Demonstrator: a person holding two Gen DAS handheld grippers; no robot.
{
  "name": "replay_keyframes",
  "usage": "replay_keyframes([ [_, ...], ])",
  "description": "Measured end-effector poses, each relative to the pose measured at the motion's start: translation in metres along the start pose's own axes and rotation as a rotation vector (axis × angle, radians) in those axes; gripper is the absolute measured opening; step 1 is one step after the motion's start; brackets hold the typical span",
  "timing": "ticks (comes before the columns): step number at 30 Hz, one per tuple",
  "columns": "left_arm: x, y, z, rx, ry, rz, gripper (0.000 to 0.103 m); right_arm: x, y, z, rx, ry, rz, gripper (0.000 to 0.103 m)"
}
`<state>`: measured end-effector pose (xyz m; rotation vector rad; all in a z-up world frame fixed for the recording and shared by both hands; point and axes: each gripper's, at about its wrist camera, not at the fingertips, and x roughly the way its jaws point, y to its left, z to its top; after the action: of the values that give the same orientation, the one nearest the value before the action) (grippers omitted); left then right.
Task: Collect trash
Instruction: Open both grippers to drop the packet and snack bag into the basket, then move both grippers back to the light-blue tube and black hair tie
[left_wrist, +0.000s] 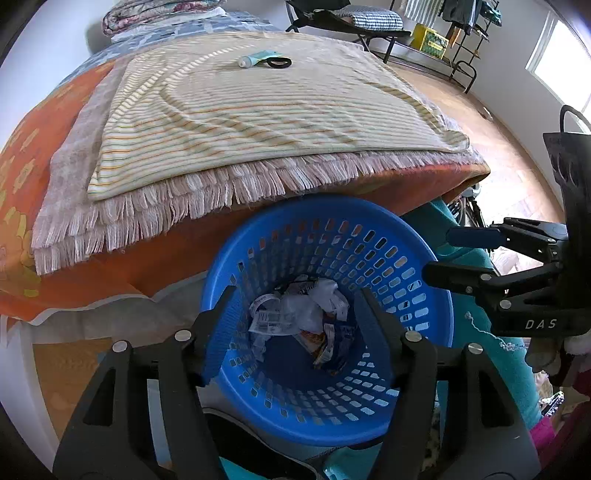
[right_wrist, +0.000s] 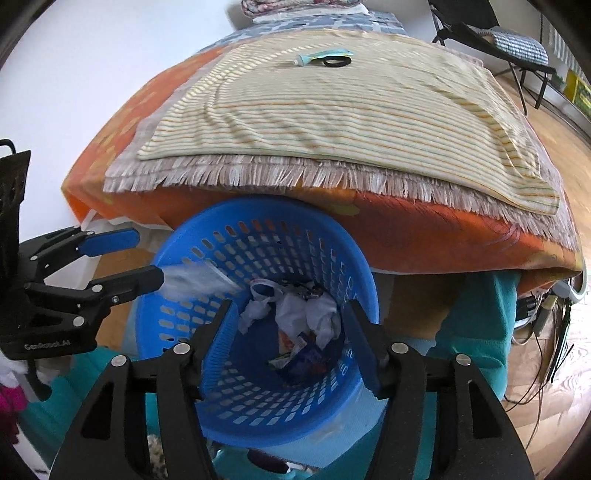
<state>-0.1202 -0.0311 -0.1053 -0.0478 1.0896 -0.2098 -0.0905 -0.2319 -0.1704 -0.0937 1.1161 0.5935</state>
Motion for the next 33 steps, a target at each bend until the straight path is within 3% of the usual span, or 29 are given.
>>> replay_keyframes([
  [20,-0.001,0.002,0.018,0.000,-0.041,0.034,0.069,0.002,-0.013,0.017,0.039,0.005,-0.037,0.067],
  [28,-0.007,0.010,0.057,-0.024,-0.074,0.029,0.069,-0.011,-0.028,0.041,0.059,-0.072,-0.046,0.067],
  [33,-0.012,0.015,0.093,0.012,-0.113,0.056,0.069,-0.022,-0.040,0.060,0.071,-0.160,-0.063,0.067],
])
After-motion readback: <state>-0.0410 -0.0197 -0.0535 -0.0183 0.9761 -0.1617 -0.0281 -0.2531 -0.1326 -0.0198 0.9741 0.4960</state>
